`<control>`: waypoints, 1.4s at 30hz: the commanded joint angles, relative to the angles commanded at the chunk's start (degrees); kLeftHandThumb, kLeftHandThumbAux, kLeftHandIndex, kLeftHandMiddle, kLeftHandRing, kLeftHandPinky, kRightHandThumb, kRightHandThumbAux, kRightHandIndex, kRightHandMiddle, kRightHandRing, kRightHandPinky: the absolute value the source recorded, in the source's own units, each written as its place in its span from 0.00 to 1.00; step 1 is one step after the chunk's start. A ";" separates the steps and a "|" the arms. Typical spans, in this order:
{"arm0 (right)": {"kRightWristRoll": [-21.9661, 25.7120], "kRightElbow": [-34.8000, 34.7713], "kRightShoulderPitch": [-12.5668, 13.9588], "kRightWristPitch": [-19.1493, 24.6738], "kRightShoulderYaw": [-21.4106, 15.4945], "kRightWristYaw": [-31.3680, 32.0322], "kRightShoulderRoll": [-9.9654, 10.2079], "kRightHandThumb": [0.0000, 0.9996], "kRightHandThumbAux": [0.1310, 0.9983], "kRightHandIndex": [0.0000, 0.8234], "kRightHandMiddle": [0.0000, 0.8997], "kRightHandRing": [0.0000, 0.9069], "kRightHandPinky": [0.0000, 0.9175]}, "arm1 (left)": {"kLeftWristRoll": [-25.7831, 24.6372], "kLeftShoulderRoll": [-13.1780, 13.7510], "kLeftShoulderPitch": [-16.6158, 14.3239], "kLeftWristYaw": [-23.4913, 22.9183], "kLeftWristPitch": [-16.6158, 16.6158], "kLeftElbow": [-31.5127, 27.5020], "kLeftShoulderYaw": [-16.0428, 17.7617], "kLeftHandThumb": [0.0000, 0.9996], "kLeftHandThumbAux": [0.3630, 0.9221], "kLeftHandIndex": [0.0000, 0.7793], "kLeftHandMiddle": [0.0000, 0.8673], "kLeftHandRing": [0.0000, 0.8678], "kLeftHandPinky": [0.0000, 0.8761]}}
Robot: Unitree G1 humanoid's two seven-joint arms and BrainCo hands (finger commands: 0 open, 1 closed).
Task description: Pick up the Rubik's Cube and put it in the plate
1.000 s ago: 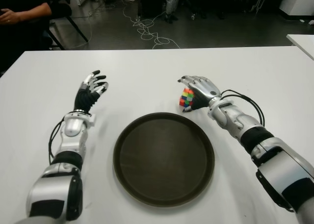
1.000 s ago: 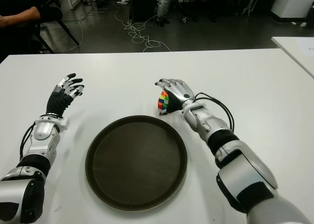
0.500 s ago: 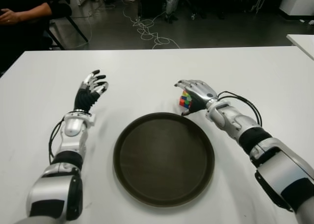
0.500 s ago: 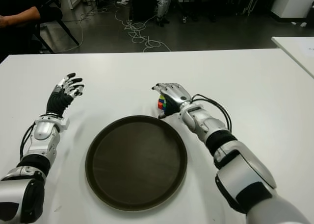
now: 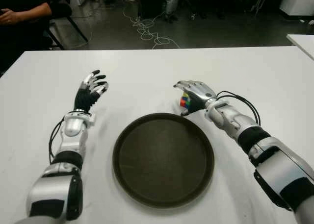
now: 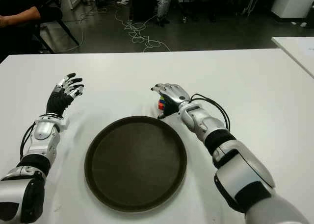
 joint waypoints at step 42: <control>0.84 2.91 -1.17 0.88 -2.94 -5.01 -0.84 0.00 0.69 0.18 0.17 0.21 0.23 | 0.25 0.35 0.33 -0.35 -1.15 0.05 -0.17 0.02 0.46 0.18 0.27 0.27 0.30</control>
